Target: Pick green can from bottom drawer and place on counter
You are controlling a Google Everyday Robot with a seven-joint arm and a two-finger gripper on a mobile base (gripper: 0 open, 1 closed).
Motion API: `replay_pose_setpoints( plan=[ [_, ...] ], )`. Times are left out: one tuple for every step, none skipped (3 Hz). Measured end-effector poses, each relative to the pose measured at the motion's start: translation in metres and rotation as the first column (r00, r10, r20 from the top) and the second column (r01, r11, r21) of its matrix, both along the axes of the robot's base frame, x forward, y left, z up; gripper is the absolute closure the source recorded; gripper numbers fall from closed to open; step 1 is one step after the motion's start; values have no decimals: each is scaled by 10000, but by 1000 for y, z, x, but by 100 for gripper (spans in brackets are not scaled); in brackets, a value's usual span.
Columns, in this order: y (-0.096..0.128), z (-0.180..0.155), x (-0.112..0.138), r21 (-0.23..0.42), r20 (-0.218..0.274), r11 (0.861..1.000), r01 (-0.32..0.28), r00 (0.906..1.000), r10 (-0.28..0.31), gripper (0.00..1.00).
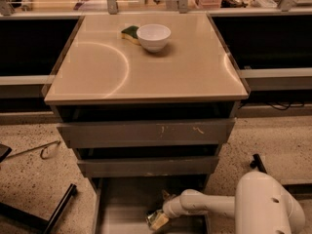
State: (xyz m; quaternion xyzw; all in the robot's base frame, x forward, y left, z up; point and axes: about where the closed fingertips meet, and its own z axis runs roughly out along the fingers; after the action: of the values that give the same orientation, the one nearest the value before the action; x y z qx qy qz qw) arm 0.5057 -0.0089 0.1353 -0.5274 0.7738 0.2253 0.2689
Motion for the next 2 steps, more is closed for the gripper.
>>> replay_pose_setpoints(
  plan=[
    [1,-5,-4,18,-270,9994,-343,9990,344,0],
    [-3,-9,-11,66,-423,9990,-444,9981,446,0]
  ],
)
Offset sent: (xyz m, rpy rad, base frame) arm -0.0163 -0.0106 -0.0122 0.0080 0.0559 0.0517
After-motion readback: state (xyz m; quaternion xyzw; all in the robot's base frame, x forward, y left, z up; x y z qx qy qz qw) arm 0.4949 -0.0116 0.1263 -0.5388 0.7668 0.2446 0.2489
